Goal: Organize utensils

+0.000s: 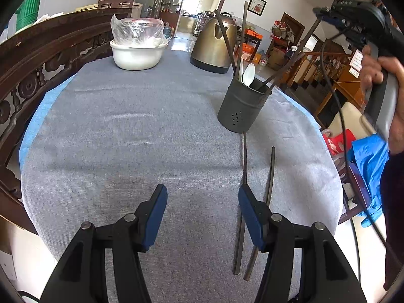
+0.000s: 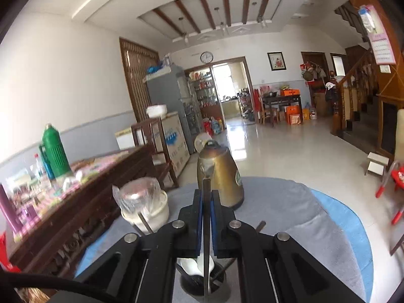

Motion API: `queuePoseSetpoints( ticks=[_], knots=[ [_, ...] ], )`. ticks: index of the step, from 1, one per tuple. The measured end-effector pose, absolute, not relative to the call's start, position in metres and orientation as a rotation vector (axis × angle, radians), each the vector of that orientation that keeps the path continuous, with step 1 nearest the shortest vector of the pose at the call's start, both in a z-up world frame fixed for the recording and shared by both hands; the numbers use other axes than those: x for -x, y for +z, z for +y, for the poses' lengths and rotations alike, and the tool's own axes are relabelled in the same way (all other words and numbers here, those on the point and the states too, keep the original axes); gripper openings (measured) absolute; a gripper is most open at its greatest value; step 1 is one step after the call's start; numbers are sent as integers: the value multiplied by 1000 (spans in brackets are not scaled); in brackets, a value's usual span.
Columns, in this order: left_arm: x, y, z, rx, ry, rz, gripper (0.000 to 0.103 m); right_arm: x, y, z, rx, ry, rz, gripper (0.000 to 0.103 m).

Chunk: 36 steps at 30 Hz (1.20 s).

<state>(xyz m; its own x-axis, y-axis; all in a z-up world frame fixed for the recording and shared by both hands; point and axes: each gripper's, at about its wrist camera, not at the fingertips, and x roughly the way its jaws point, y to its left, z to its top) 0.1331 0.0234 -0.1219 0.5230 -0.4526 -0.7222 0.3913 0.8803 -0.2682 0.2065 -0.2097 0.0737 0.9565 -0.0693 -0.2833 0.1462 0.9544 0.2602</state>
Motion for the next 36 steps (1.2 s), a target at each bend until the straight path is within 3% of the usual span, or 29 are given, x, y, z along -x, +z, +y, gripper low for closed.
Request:
queuePoseSetpoints(
  ticks=[8,13,20,23,26,28,36],
  knots=[
    [-135,-121,26,90,-505,885,60,-212,98,-210,-263,-136,221,6],
    [-135,-122,28,94,-499,889,60,-232,70,-200,-234,-119,334,6],
    [-138,-121,36,96,-477,893,60,-227,27,-220,-405,-13,510,11],
    [-140,-125,36,97,-471,904,60,-206,14,-231,-451,-4,510,17],
    [-140,-128,31,93,-477,918,60,-181,-7,-245,-512,-8,521,34],
    [-139,-130,25,81,-486,924,60,-162,-23,-252,-539,-12,519,65],
    [-143,-125,1,34,-495,927,63,-113,-99,-264,-615,59,595,62]
  ],
)
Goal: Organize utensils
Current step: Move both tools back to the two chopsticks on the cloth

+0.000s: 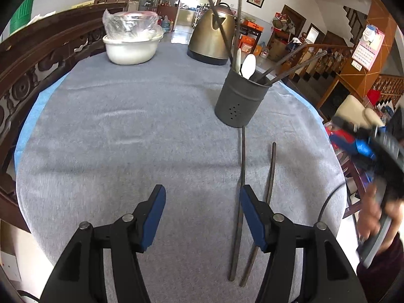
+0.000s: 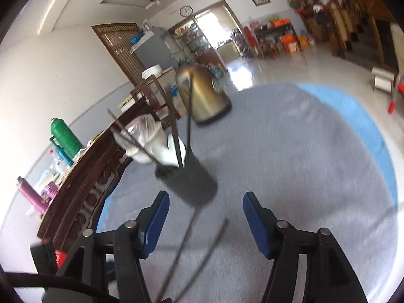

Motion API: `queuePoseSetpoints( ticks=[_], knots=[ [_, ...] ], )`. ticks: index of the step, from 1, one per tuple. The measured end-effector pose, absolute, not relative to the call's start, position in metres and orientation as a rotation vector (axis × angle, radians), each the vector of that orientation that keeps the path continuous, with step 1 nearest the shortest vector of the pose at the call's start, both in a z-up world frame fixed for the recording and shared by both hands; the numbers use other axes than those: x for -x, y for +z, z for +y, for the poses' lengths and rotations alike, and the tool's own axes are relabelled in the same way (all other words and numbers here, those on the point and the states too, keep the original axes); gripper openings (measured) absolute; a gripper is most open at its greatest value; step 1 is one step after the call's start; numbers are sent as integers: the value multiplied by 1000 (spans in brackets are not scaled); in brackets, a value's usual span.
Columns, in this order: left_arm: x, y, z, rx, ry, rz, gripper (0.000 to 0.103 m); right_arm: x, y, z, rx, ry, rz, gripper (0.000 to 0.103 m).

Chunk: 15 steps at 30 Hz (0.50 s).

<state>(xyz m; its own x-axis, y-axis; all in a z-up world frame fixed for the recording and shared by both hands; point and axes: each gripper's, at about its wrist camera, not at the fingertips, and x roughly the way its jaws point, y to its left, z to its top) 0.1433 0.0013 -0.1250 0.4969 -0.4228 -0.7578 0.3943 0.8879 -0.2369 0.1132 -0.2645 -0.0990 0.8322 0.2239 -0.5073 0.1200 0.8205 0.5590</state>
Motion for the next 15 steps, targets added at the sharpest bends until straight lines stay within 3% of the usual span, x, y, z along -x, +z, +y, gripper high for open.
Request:
queuePoseSetpoints(
  ticks=[1,3,15],
  knots=[
    [-144,-123,-2,26,-489,926,63,-111,-106,-265,-631,66,597,55],
    [-146,-120,-8,13,-478,922,63,-109,-122,-264,-648,78,604,52],
    [-147,-116,-44,-123,-373,888,66,-112,-166,-253,-672,142,507,52]
  ],
)
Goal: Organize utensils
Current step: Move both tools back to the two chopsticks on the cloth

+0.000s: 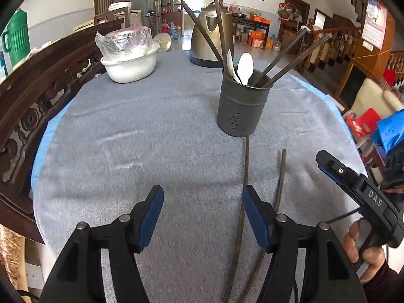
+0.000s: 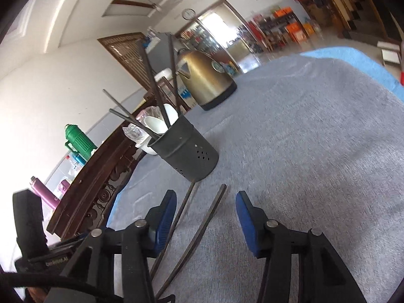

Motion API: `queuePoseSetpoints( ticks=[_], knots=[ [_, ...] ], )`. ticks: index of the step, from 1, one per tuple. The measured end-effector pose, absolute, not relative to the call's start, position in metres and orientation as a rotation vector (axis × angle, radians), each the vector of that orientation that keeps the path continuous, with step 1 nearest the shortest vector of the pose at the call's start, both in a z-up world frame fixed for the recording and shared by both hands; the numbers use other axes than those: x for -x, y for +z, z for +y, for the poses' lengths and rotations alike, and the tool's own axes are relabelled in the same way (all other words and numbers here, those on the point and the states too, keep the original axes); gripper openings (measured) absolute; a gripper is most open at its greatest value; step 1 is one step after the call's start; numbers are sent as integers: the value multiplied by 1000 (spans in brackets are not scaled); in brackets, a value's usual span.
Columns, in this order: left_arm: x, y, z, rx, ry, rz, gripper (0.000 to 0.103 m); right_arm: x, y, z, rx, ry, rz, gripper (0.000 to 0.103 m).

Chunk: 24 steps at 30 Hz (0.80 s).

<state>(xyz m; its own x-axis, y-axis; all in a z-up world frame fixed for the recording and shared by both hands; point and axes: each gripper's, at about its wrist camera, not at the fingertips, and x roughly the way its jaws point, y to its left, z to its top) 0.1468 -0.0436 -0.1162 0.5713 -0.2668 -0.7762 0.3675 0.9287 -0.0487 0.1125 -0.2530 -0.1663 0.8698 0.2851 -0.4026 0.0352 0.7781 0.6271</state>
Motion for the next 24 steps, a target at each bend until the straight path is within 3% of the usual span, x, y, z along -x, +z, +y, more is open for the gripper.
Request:
queuePoseSetpoints(
  ticks=[24],
  knots=[
    [-191,-128,-82,-186,-360,874,66,-120,-176,-264,-739,134,558,52]
  ],
)
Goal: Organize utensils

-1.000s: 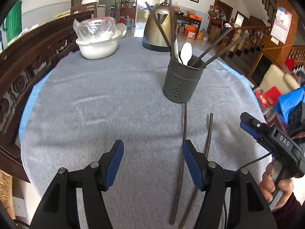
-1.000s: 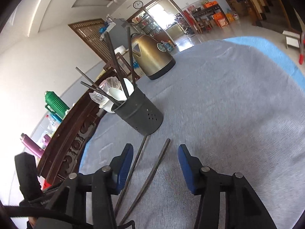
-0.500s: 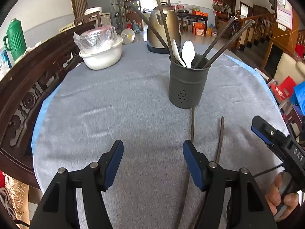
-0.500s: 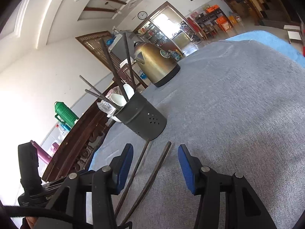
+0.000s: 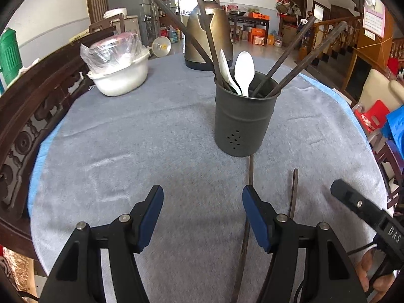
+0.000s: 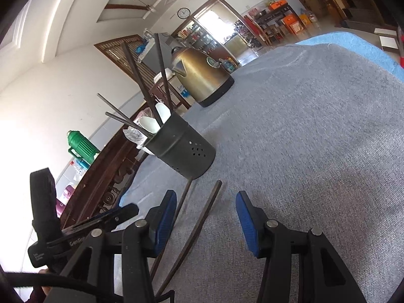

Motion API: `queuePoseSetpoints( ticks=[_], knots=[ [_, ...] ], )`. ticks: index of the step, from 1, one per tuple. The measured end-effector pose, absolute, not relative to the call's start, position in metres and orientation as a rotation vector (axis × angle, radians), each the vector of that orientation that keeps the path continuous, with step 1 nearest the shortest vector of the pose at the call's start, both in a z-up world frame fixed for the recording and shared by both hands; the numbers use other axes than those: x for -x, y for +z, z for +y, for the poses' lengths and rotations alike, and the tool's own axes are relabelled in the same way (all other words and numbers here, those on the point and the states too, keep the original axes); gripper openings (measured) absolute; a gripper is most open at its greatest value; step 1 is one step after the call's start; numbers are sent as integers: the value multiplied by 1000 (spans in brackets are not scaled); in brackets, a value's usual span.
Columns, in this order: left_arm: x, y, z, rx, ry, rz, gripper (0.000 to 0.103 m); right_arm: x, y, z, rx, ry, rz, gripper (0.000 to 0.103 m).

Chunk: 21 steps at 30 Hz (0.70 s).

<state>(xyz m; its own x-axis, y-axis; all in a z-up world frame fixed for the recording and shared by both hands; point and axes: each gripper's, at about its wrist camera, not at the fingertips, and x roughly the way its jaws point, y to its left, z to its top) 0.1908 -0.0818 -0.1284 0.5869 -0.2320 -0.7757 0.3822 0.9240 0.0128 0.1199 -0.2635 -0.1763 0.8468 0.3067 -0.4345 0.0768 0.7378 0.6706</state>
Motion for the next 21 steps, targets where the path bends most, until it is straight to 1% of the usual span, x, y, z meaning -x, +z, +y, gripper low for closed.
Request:
queuePoseSetpoints(
  ticks=[6,7,9,12,14,15,17,18,21],
  knots=[
    [-213,-136,-82,-150,-401,916,66,-143,-167,-255,-687,84,650,52],
    [-216,-136,-80,-145,-407,918,66,-151,-167,-254,-691,84,685,49],
    [-219,-137,-77,-133,-419,927,66,-166,-167,-251,-676,67,740,39],
    [-222,-137,-71,-116,-439,928,66,-191,-168,-239,-628,38,828,37],
    [-223,-136,-66,-110,-462,926,66,-203,-172,-232,-606,10,899,31],
    [-224,-136,-64,-107,-473,927,66,-207,-174,-228,-590,-18,929,24],
    [-225,-134,-62,-105,-522,934,66,-210,-172,-225,-575,-49,942,21],
    [-226,-134,-63,-111,-545,937,66,-211,-172,-224,-569,-59,954,14],
    [-229,-132,-70,-136,-620,950,64,-211,-170,-222,-550,-65,947,13]
  ],
)
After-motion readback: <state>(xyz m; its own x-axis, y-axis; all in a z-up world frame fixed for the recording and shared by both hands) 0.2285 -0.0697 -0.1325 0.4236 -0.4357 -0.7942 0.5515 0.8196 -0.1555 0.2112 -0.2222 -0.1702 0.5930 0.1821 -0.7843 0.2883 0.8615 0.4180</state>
